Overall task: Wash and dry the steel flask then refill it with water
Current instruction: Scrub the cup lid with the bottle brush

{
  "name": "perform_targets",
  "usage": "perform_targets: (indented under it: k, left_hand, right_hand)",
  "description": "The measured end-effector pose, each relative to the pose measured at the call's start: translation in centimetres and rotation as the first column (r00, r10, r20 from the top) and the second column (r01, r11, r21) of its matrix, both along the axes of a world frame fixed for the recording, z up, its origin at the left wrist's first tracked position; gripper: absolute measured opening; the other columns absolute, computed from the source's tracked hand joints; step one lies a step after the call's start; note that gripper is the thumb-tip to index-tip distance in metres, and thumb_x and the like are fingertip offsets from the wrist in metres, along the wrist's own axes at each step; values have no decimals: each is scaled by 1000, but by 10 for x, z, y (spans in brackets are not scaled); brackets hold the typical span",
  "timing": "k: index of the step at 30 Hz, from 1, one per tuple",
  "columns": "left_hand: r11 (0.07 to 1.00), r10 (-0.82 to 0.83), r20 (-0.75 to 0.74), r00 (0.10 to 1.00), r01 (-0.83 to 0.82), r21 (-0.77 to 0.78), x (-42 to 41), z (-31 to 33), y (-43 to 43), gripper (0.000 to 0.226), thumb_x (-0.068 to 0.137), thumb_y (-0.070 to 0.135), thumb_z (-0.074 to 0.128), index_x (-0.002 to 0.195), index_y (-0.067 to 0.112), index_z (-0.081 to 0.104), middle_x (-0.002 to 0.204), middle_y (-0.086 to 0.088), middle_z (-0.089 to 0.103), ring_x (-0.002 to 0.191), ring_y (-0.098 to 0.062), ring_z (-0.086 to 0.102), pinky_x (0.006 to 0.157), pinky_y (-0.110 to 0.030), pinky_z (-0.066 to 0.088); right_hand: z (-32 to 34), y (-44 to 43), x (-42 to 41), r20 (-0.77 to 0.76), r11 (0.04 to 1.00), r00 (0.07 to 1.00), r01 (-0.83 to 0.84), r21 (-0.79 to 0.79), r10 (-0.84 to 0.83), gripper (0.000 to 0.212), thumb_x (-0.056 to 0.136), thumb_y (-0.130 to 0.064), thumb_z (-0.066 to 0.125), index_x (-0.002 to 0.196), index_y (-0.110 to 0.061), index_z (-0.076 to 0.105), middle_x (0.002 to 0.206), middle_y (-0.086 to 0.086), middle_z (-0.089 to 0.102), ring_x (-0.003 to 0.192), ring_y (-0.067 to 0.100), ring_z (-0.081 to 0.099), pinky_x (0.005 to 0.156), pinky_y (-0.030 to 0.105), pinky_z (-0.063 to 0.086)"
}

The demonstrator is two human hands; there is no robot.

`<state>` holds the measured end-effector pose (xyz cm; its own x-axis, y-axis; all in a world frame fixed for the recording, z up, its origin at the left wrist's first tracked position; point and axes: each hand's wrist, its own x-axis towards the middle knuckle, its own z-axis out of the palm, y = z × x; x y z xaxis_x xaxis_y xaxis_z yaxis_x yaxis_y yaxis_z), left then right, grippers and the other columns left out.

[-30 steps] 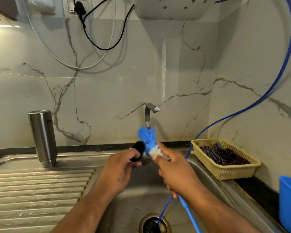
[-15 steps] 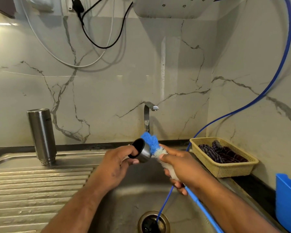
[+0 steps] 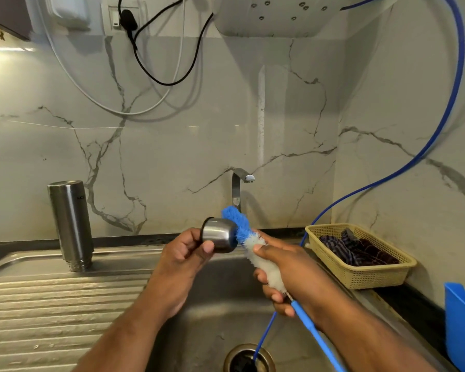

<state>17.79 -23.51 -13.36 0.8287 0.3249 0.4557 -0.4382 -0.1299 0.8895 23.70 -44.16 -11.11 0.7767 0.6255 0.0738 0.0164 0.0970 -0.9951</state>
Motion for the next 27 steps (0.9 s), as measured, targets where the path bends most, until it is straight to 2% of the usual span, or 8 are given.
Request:
perform_targets:
  k: [3, 7, 13, 17, 19, 21, 25, 27]
  left_hand:
    - [883, -90, 53, 995, 104, -457, 1, 6, -13, 36, 86, 17, 61, 118, 1, 64, 114, -16, 75, 109, -24, 72, 89, -30, 60]
    - [733, -13, 57, 998, 48, -678, 3, 11, -14, 37, 83, 19, 64, 114, -2, 63, 111, -21, 74, 99, -25, 75, 77, -29, 63]
    - [787, -64, -18, 998, 39, -616, 9, 3, -33, 29, 80, 18, 72, 104, 1, 66, 105, -21, 75, 91, -24, 74, 79, -27, 62]
    - [736, 4, -10, 1000, -10, -676, 9, 2, -23, 20, 78, 15, 75, 94, 4, 69, 111, -26, 72, 99, -31, 70, 95, -41, 57]
    - [757, -50, -34, 998, 16, -653, 4, -2, -26, 21, 81, 17, 76, 98, 5, 73, 104, -27, 72, 91, -37, 70, 85, -46, 58]
    - [814, -137, -56, 989, 80, -576, 0, -2, -39, 11, 84, 20, 76, 90, 10, 77, 87, -27, 69, 64, -36, 65, 61, -42, 59]
    - [849, -15, -108, 994, -44, -527, 4, -1, -46, 15, 83, 19, 75, 90, 5, 73, 95, -26, 74, 80, -30, 71, 86, -47, 57]
    - [842, 30, -123, 992, -92, -531, 3, 1, -39, 14, 91, 16, 66, 94, 5, 74, 98, -21, 76, 81, -24, 75, 81, -40, 57]
  right_hand:
    - [-5, 9, -6, 14, 998, 1000, -13, 61, 12, 42, 105, -30, 52, 136, -58, 54, 70, 6, 54, 46, 16, 42, 38, 22, 34]
    - [-9, 19, -16, 5, 993, 998, -67, 93, 66, 47, 104, -25, 56, 137, -57, 52, 74, 11, 57, 49, 21, 50, 40, 26, 42]
    - [-6, 25, -13, -27, 984, 998, 55, 172, -52, 48, 106, -19, 51, 143, -48, 50, 69, 14, 55, 50, 25, 52, 41, 28, 45]
    - [-6, 36, -35, -49, 970, 992, -99, 220, 113, 51, 105, -13, 51, 136, -54, 53, 73, 16, 53, 51, 27, 54, 41, 33, 51]
    - [-4, 41, -37, -14, 977, 996, -88, 193, 93, 54, 105, -16, 52, 141, -57, 47, 74, 15, 55, 54, 28, 55, 45, 37, 53]
    - [-1, 40, -32, 60, 991, 997, 46, 128, -54, 57, 105, -21, 53, 146, -58, 39, 71, 10, 56, 56, 26, 58, 48, 39, 55]
    - [-3, 29, -35, 286, 984, 946, 173, -49, -152, 63, 103, -31, 56, 138, -75, 29, 75, 0, 62, 55, 17, 62, 50, 35, 57]
    - [-5, 29, -39, 424, 970, 899, 191, -149, -112, 57, 100, -40, 59, 130, -81, 34, 98, -13, 70, 60, 1, 63, 57, 22, 55]
